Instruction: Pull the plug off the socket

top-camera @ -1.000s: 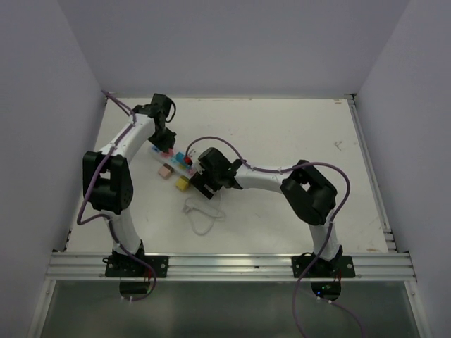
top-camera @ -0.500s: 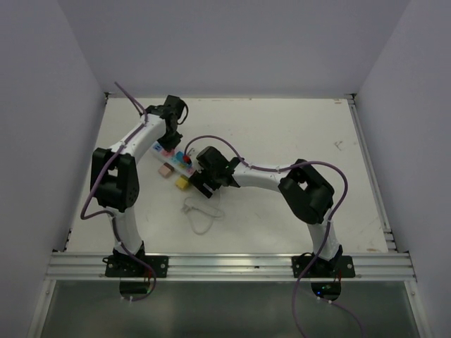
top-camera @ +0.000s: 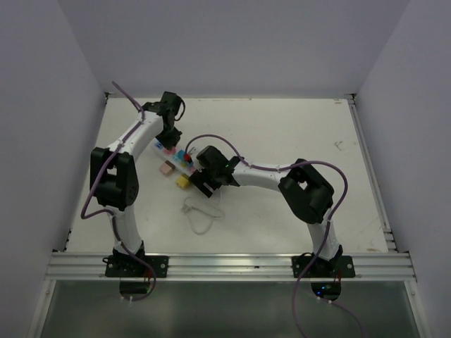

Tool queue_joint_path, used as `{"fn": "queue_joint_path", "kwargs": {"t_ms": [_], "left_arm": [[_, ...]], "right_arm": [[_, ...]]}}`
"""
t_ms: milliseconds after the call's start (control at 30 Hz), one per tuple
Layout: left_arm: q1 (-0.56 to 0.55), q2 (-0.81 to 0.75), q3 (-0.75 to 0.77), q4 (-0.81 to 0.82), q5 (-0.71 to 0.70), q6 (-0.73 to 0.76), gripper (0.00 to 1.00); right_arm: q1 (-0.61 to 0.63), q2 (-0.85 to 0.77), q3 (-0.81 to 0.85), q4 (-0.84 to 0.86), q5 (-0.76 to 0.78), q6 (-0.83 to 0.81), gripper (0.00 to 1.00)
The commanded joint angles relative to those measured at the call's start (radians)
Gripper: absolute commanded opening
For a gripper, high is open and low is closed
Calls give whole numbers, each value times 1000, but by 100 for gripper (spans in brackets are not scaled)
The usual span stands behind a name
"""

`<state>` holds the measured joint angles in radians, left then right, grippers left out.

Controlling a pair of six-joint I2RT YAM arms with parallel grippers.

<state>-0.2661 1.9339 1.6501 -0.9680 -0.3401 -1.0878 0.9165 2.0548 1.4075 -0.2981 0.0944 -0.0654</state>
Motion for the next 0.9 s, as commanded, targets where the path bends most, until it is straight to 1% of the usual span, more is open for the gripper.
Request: {"fn": "queue_joint_path", "kwargs": {"t_ms": [0, 100, 167, 267, 333, 367, 467, 700, 800, 867], "left_arm": [[56, -16, 71, 57, 84, 35, 0], [106, -13, 74, 61, 147, 43, 0], [129, -10, 77, 69, 159, 51, 0], [131, -3, 88, 74, 150, 77, 0], [117, -6, 89, 74, 121, 92, 0], [88, -9, 91, 75, 68, 100, 0], [16, -7, 76, 72, 17, 106, 0], [-59, -29, -26, 135, 0, 52, 0], [-64, -21, -7, 126, -17, 57, 0], [-52, -10, 40, 101, -8, 65, 0]], "right_arm": [[-2, 117, -79, -216, -27, -57, 0], [-4, 116, -79, -217, -30, -56, 0], [-4, 114, -81, -216, -30, -56, 0], [-4, 116, -78, -225, -25, -57, 0], [-5, 116, -70, -233, -24, -56, 0], [-5, 116, -70, -231, -22, -56, 0], [-4, 119, -61, -239, -16, -53, 0], [-5, 120, -58, -242, -16, -48, 0], [-4, 126, -53, -251, -16, -48, 0], [-4, 127, -59, -248, -18, -50, 0]]}}
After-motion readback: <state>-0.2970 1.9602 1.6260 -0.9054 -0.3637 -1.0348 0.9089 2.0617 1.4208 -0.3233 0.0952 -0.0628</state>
